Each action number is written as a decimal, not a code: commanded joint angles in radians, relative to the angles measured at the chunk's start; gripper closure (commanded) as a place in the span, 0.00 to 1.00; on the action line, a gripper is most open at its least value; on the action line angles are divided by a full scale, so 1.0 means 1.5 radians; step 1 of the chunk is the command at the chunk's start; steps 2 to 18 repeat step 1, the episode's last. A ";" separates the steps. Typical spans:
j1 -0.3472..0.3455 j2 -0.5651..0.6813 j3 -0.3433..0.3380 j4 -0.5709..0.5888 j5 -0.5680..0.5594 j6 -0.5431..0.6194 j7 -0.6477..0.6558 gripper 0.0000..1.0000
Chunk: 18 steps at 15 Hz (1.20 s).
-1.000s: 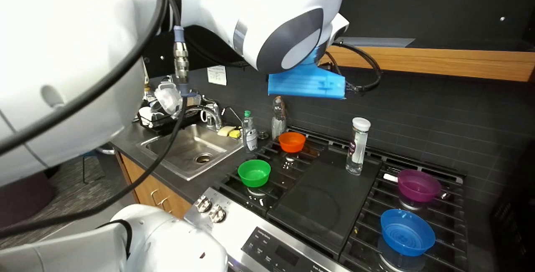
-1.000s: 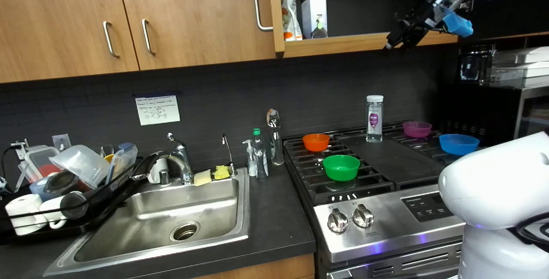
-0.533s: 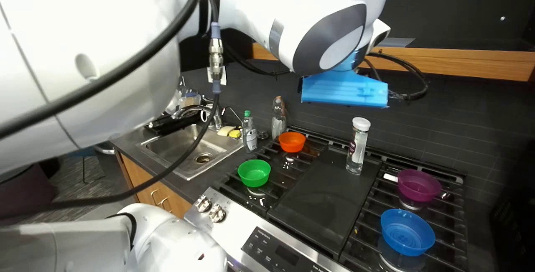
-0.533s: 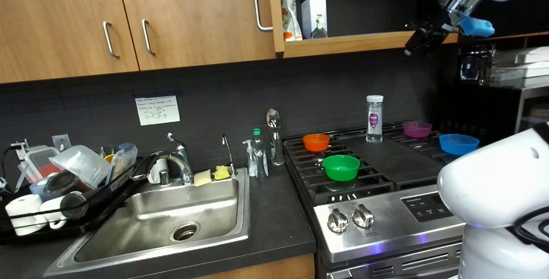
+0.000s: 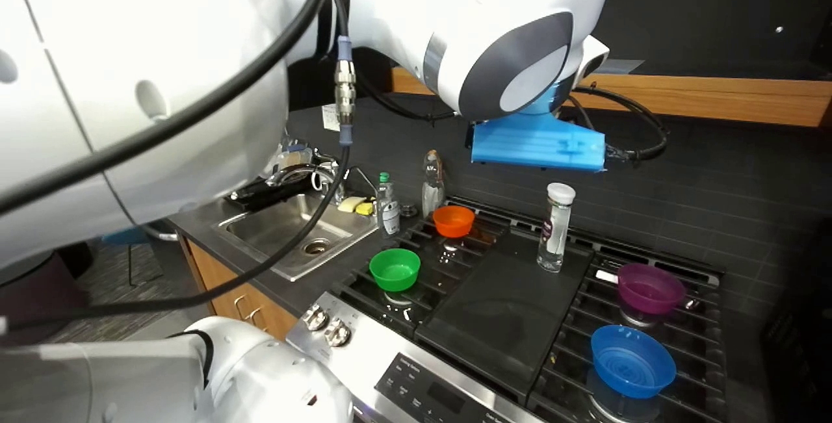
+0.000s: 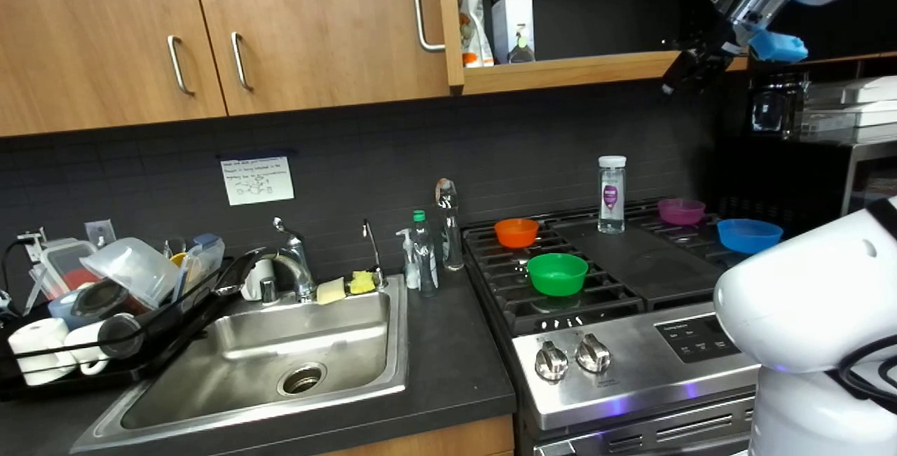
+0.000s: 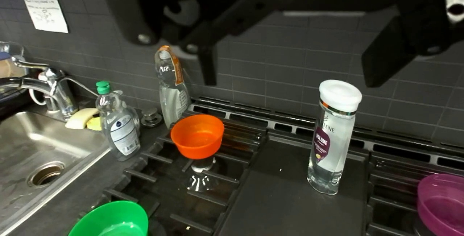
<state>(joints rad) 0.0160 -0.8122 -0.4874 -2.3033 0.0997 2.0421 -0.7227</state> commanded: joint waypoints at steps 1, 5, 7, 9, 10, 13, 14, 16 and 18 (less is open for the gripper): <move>-0.010 0.005 0.006 0.002 0.009 -0.002 -0.007 0.00; -0.010 0.005 0.006 0.002 0.009 -0.002 -0.007 0.00; -0.010 0.005 0.006 0.002 0.009 -0.002 -0.007 0.00; -0.010 0.005 0.006 0.002 0.009 -0.002 -0.007 0.00; -0.010 0.005 0.006 0.002 0.009 -0.002 -0.007 0.00; -0.010 0.005 0.006 0.002 0.009 -0.002 -0.007 0.00; -0.010 0.005 0.006 0.002 0.009 -0.002 -0.007 0.00; -0.010 0.005 0.006 0.002 0.009 -0.002 -0.007 0.00; -0.010 0.005 0.006 0.002 0.009 -0.002 -0.007 0.00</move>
